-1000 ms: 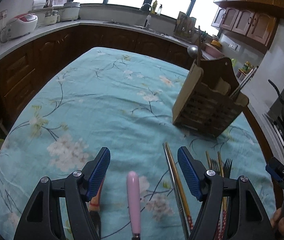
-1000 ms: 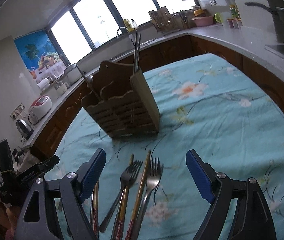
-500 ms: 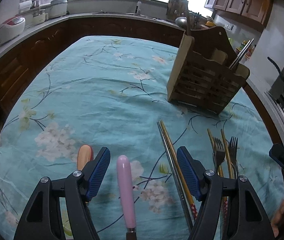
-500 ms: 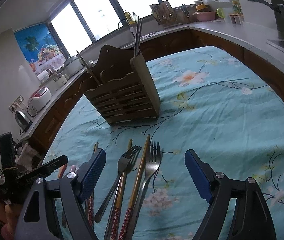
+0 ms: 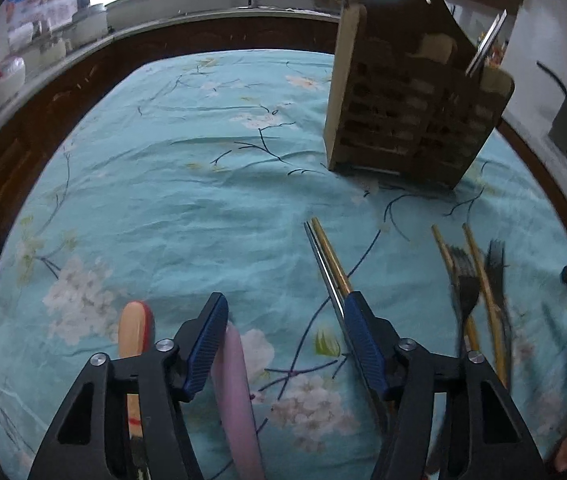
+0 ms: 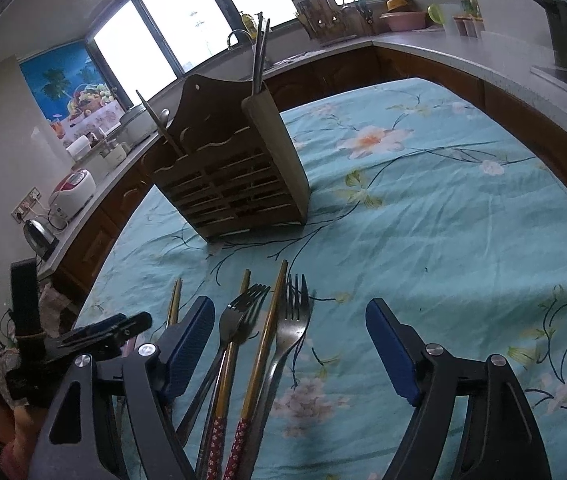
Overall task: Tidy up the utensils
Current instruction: 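Grasp a thin steel chopstick with the left tool while the right tool grasps a wooden chopstick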
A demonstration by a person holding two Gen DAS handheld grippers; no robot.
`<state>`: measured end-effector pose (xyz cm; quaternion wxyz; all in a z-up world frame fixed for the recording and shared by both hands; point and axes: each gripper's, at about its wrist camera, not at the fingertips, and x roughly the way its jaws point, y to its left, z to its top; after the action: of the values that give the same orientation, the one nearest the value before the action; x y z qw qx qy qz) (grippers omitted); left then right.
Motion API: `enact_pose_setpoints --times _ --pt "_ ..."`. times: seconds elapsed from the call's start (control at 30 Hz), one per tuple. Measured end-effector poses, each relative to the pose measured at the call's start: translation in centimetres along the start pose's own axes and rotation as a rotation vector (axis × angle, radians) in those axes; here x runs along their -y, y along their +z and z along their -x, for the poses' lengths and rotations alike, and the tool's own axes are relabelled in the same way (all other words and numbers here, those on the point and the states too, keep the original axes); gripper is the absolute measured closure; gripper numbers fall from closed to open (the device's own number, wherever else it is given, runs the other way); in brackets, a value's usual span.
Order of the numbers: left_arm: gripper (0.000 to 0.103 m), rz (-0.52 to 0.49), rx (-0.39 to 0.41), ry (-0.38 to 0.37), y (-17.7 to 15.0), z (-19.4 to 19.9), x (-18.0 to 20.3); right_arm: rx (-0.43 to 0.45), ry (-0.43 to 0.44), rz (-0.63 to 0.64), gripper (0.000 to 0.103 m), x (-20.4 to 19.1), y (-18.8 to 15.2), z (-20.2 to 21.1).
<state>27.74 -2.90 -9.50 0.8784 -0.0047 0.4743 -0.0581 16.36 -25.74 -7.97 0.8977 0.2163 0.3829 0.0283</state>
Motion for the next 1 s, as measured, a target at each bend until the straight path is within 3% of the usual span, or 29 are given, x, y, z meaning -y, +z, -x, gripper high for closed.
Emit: enact_pose_setpoints --times 0.37,0.6,0.87,1.0 --pt "0.049 -0.058 -0.032 0.026 1.8 -3.2 1.2 -0.026 -0.004 -0.018 0.025 0.9 0.5 -1.4" --pt "0.057 -0.041 -0.055 -0.025 3.5 -4.5 0.0 -0.082 -0.023 0.016 0.049 0.8 1.1 -3.3" --pt "0.058 -0.08 -0.064 -0.015 4.4 -5.4 1.2 -0.153 -0.043 0.065 0.058 0.3 1.2 -5.9" --pt "0.072 -0.097 -0.061 -0.002 4.7 -5.6 2.0 -0.176 -0.052 0.09 0.069 0.0 1.3 -7.0"
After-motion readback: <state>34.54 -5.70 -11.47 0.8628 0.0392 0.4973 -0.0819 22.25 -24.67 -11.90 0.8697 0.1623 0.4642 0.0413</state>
